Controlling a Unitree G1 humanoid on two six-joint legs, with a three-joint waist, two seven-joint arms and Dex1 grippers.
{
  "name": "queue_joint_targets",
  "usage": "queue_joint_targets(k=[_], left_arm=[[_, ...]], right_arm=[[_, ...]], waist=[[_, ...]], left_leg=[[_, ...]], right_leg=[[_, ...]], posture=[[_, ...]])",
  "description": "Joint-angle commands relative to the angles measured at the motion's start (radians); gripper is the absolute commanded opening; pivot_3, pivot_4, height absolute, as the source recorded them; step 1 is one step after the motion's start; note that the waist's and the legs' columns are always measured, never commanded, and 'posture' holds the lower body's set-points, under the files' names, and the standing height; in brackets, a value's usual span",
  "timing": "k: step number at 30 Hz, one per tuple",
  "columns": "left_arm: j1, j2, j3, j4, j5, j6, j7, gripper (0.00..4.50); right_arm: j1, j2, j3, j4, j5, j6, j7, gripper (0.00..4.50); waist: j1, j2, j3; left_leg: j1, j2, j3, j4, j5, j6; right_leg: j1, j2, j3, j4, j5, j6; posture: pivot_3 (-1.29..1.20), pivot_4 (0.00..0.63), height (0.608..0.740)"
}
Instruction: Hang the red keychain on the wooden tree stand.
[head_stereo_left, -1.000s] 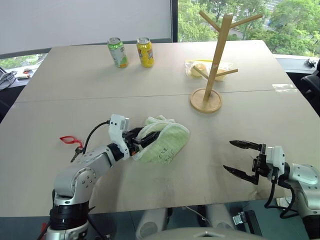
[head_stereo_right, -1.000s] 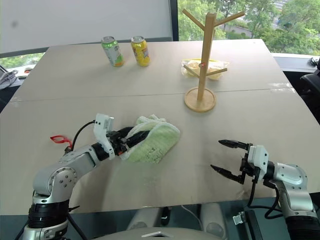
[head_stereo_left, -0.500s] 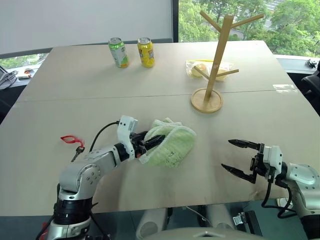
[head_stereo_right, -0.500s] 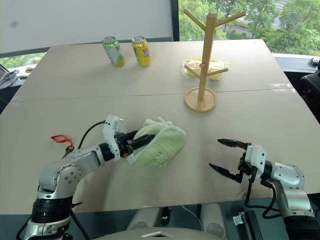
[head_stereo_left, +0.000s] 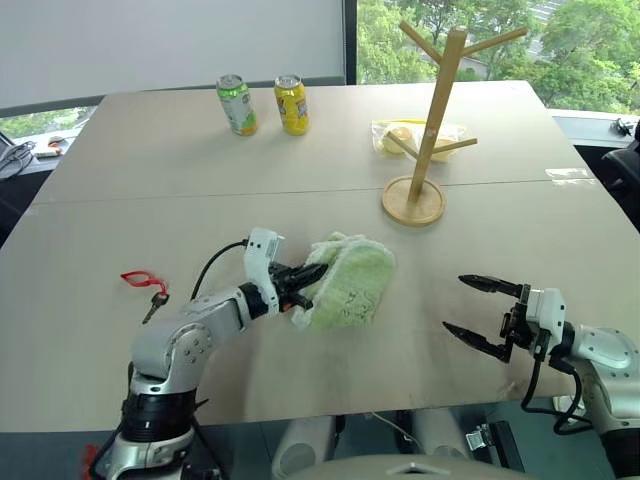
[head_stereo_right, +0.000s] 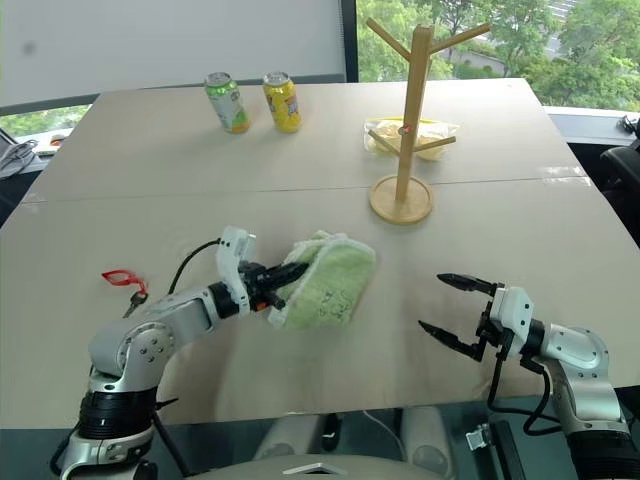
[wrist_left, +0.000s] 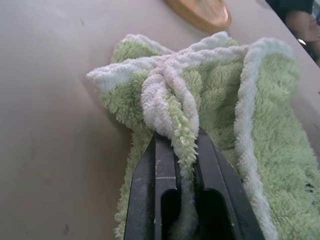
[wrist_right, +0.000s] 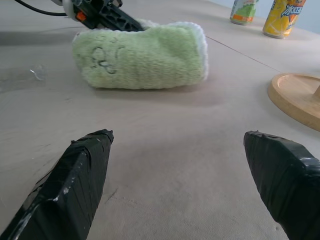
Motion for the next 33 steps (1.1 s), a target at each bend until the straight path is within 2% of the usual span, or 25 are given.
queue_joint_targets(k=[1,4,8,17,20,22,28,33], left_arm=[[-0.114,-0.073,0.159,0.094,0.102,-0.264,0.157,0.06],[-0.210,-0.098,0.254,0.239,0.195,-0.460,0.275,0.06],[-0.310,-0.097,0.321,0.450,0.278,-0.649,0.355,0.06],[-0.516,-0.032,0.416,0.975,0.342,-1.012,0.404,0.06],[-0.573,0.001,0.432,1.103,0.341,-1.090,0.395,0.92],[-0.593,0.008,0.425,1.145,0.345,-1.124,0.375,1.68],[-0.581,-0.005,0.400,1.143,0.342,-1.143,0.346,4.45],[-0.470,-0.041,0.355,0.951,0.355,-1.088,0.357,4.45]], right_arm=[[-0.009,-0.004,-0.007,-0.041,0.019,-0.004,-0.010,4.50],[-0.014,-0.007,-0.007,-0.048,0.020,0.004,-0.016,4.50],[-0.029,-0.008,-0.004,-0.058,0.021,0.020,-0.028,4.50],[-0.075,-0.005,0.000,-0.052,0.019,0.042,-0.044,4.50],[-0.090,0.001,0.004,-0.047,0.015,0.044,-0.055,4.50],[-0.094,0.008,0.010,-0.051,0.012,0.046,-0.061,4.50],[-0.092,0.010,0.017,-0.060,0.021,0.055,-0.063,4.50],[-0.114,0.006,0.020,-0.040,0.027,0.067,-0.046,4.50]], waist=[[0.002,0.000,0.000],[0.000,-0.001,0.000],[0.001,-0.001,0.000],[0.004,-0.005,0.000],[0.001,-0.006,0.000],[0.000,-0.006,0.000],[-0.001,-0.006,0.000],[-0.002,-0.006,0.000]], left_leg=[[0.000,0.000,0.000,0.000,0.000,0.000],[0.000,0.000,-0.001,0.001,0.001,-0.001],[0.000,-0.001,0.000,0.000,0.002,0.002],[-0.001,-0.002,-0.001,0.001,0.003,0.003],[-0.001,-0.002,-0.001,0.001,0.003,0.003],[-0.001,-0.003,-0.001,0.001,0.003,0.003],[-0.001,-0.003,-0.001,0.001,0.003,0.003],[0.000,-0.003,-0.001,0.001,0.003,0.003]], right_leg=[[0.000,0.000,0.000,0.000,0.000,0.000],[0.000,0.000,-0.001,0.000,0.001,0.000],[0.000,0.002,0.000,0.000,0.004,-0.001],[0.000,0.001,-0.002,-0.001,0.005,0.002],[0.000,0.001,-0.002,0.000,0.005,0.002],[0.000,0.001,-0.002,0.000,0.005,0.002],[0.000,0.001,-0.002,0.000,0.005,0.002],[0.000,0.001,-0.001,0.001,0.005,0.002]], posture=[[0.00,0.150,0.740],[0.00,0.150,0.740],[0.00,0.150,0.740],[0.00,0.150,0.740],[0.00,0.150,0.740],[0.00,0.150,0.740],[0.00,0.150,0.740],[0.00,0.150,0.740]])
